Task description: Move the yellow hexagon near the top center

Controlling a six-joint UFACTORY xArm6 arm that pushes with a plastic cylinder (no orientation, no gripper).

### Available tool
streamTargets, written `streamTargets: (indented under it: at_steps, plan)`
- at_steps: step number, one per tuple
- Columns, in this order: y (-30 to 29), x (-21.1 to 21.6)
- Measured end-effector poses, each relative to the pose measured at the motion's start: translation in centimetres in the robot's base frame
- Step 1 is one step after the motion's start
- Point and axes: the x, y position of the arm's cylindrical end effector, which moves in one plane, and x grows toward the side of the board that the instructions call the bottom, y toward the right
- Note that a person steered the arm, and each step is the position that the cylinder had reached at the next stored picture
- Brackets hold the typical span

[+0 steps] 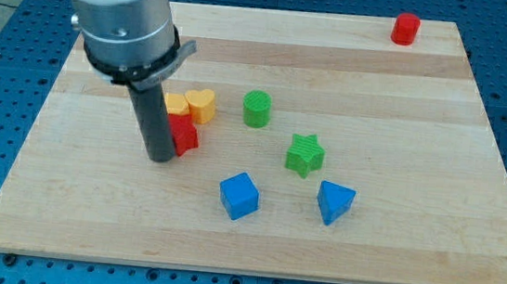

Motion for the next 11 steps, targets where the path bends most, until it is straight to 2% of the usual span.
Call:
streamTargets:
  at_steps: [2,7,8,9,11]
  plan:
    - [1.3,-5.6]
    - [18.7,-15.9]
    - [19.9,-17.3]
    - [24.4,-17.3]
    - [28.9,-15.6]
